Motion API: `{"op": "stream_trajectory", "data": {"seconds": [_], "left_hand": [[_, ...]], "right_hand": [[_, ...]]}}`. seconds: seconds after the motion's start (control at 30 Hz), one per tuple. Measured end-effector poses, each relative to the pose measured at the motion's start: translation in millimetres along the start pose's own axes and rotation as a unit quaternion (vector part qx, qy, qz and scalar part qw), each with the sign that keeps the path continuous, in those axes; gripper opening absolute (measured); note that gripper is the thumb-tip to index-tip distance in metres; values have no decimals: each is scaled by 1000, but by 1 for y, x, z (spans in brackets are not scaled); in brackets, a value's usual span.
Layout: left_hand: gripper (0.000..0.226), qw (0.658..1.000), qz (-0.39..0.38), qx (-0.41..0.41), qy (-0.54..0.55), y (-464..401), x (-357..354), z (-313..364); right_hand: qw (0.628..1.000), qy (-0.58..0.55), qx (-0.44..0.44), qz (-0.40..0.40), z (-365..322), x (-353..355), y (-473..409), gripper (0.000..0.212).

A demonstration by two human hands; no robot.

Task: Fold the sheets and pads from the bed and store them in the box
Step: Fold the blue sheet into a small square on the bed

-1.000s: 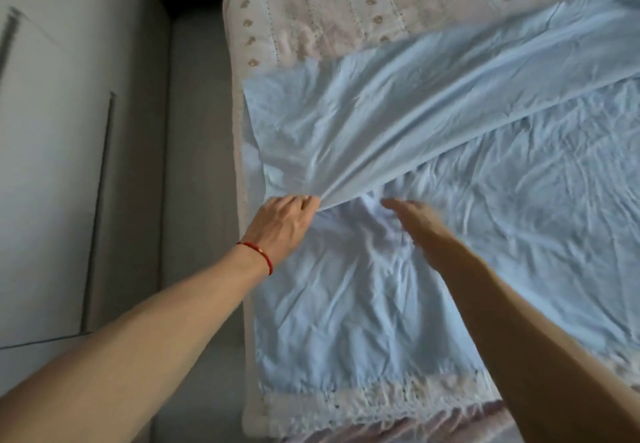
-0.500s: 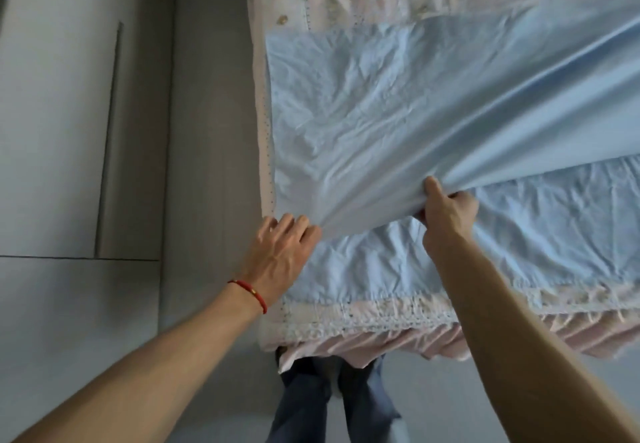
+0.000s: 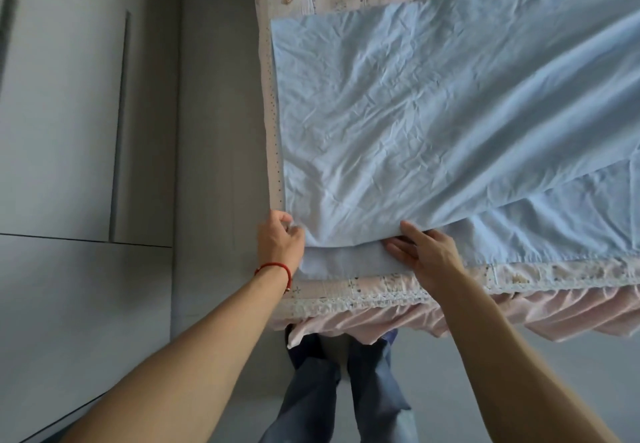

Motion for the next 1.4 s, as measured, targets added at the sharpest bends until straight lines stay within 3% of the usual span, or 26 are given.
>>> {"op": "stream_trajectory", "data": {"seconds": [0.2, 0.43, 0.53, 0.73, 1.03, 1.27, 1.4], "left_hand": [[20, 999, 24, 39, 25, 4, 11, -15], [4, 999, 8, 31, 24, 10, 16, -30], [13, 1000, 9, 25, 6, 26, 17, -32], [12, 996, 40, 82, 17, 46, -3, -59], [3, 993, 25, 114, -7, 34, -13, -54], [26, 999, 14, 46, 19, -39, -1, 24], [40, 991, -2, 50, 128, -99, 6, 48]], "right_hand": [[999, 4, -8, -32, 8, -33, 1, 15], [999, 36, 21, -9, 7, -33, 19, 3], [999, 33, 28, -10, 7, -32, 33, 3], [998, 46, -28, 29, 37, -6, 43, 19], [992, 52, -110, -31, 46, -5, 24, 28], [992, 28, 11, 120, -14, 43, 0, 35], [990, 51, 9, 129, -8, 47, -5, 18]]}}
Point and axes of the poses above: each hand's wrist, its own y-axis away from the middle knuckle, its own x-axis out of the back of the hand, z = x × y, the point moved 10 cm from there along -y, towards the middle knuckle, and after that the axes turned 7 degrees about -z, right-handed, at the moved point
